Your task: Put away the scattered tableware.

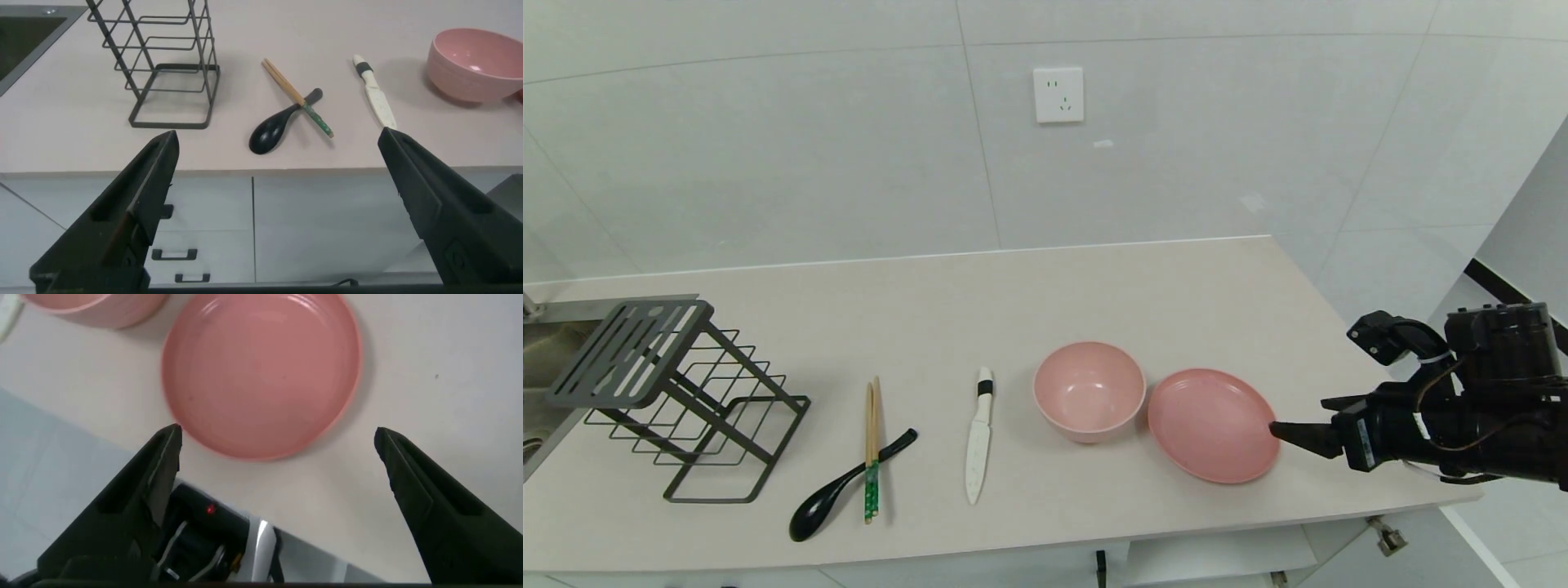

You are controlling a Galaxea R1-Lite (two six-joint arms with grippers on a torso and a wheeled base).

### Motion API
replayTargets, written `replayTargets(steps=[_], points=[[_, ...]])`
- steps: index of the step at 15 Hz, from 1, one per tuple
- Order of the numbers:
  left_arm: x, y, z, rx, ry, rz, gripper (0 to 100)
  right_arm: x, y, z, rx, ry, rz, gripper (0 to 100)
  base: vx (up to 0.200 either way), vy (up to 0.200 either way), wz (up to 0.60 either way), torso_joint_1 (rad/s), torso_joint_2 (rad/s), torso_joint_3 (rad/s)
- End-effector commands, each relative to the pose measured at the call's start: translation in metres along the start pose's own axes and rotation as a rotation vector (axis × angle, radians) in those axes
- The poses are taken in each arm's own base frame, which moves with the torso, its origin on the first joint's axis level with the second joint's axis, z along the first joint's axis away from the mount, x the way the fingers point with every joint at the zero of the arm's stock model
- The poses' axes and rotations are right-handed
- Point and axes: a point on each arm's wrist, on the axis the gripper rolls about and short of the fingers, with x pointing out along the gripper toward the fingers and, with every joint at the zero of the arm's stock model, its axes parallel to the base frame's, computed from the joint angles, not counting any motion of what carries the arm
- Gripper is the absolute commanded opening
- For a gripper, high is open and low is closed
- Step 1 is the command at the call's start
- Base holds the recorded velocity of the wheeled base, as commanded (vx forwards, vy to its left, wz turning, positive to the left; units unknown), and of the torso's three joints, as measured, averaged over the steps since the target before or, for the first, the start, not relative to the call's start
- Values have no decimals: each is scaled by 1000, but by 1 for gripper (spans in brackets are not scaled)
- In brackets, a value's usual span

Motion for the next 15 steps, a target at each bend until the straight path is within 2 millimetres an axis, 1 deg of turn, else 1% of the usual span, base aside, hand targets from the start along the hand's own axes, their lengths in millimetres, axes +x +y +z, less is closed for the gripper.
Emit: replayTargets(steps=[1,4,7,12,15], points=[[0,0,0,-1,1,1,100,17,-6,3,14,22,-28,100,0,0,0,0,0,0],[0,0,0,-1,1,1,100,31,-11,11,35,16,-59,100,0,0,0,0,0,0],[0,0,0,-1,1,1,100,49,-17,13,42,31,-64,100,0,0,0,0,0,0],[0,0,0,-1,1,1,100,70,-22,4,46,52,-78,100,0,0,0,0,0,0],[0,0,0,-1,1,1,100,76,-24,4,46,54,-78,100,0,0,0,0,0,0]])
